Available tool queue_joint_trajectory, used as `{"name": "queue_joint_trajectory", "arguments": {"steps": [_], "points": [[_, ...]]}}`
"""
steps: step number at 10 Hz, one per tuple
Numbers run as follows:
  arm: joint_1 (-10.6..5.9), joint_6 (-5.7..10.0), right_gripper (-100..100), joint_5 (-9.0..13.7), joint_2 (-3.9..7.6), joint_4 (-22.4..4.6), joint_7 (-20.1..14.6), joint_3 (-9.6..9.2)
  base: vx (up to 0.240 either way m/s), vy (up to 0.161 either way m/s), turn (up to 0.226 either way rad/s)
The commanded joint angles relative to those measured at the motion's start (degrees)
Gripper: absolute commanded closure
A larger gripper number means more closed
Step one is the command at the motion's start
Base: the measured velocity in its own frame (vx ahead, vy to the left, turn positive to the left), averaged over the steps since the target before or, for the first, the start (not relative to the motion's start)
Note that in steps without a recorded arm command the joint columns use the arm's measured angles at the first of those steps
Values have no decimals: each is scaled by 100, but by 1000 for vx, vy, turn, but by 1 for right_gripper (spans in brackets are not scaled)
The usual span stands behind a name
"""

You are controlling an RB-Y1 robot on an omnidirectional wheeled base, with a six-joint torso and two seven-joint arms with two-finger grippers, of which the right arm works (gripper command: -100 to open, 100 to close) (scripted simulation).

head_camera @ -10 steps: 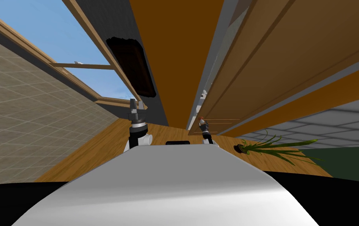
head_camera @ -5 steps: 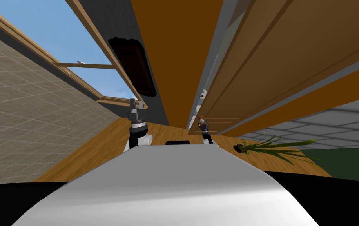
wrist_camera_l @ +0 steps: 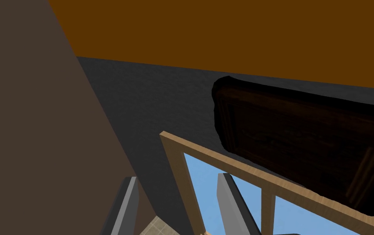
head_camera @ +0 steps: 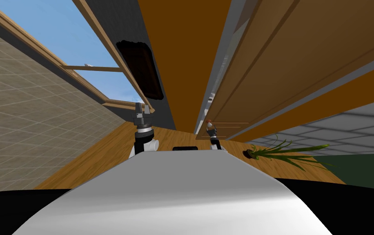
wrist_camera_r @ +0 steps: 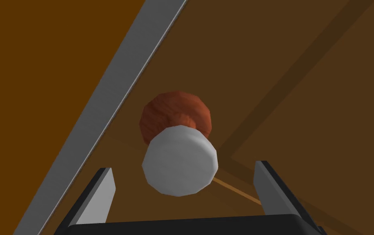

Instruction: Pull the door open

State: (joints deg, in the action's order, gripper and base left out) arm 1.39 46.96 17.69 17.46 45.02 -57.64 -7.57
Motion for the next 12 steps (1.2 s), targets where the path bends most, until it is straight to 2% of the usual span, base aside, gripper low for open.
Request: {"name": "queue_joint_trajectory", "arguments": {"steps": [1,3,4,10,12], "points": [[2,0,-100,42,6,7,-170,-31,-27,-14,7],[10,4,-100,205,25,34,-546,-153,-38,-18,18],[10,4,-100,205,25,34,-640,-153,-39,-10,12],[29,11,-100,589,70,99,-1605,-442,-43,-15,17],[33,13,-100,657,77,111,-1829,-495,-36,-16,8]]}}
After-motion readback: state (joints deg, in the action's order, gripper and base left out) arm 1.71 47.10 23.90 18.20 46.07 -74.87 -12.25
